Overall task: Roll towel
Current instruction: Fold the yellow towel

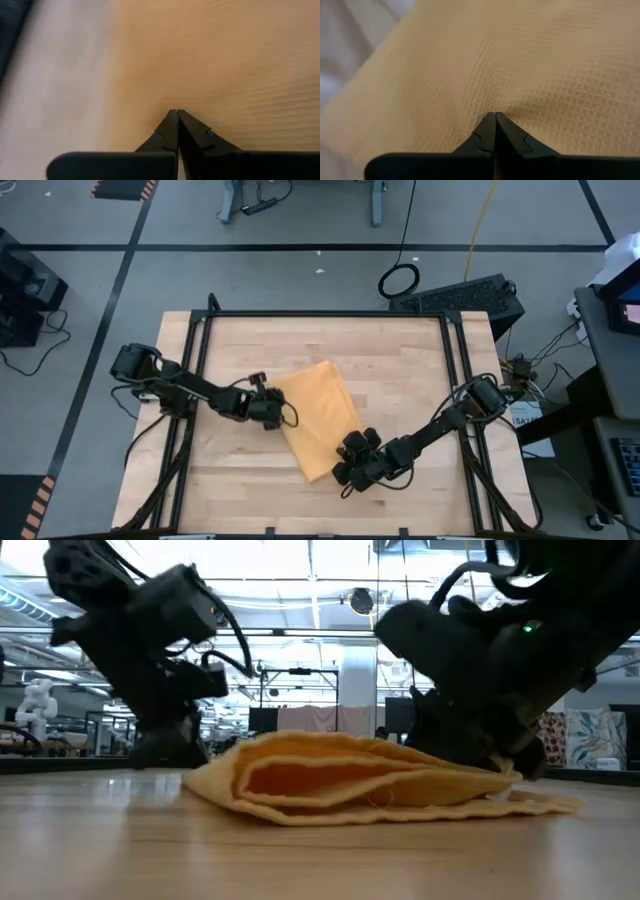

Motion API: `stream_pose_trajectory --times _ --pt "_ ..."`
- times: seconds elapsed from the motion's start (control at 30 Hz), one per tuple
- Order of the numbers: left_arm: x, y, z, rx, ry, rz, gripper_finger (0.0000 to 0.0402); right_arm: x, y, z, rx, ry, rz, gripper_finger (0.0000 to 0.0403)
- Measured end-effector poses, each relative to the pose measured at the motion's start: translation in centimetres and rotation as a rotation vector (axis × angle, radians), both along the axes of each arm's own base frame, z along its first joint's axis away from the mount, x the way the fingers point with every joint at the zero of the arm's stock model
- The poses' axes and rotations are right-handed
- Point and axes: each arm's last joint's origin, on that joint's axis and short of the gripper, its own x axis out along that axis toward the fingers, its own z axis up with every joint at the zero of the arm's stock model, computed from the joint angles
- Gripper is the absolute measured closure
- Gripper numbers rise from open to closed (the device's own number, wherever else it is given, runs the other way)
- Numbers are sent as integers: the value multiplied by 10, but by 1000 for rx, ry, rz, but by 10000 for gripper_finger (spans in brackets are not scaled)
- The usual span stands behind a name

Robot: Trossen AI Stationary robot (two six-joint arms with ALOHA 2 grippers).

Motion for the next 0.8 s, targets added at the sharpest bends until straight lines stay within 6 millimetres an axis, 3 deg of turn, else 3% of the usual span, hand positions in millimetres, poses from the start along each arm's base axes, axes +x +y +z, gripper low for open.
stream_pose_trajectory --times 0.17,0.3,0.47,0.57,0.67,0.8 --pt "5 24 5 73 14 -10 395 1 5 4 -33 -100 -47 403" --pt "9 30 16 33 14 -23 395 1 1 23 -86 -130 -35 403" --pt "8 12 37 -244 -88 -75 395 -4 -3 59 -110 -122 82 403" --pt "4 -7 41 -443 -107 -130 395 -14 0 69 -116 -76 149 403" --pt "-3 -26 34 -495 -73 -167 395 -25 6 62 -146 5 188 403" --pt "-10 -35 20 -381 -41 -155 395 -30 17 39 -121 58 155 403"
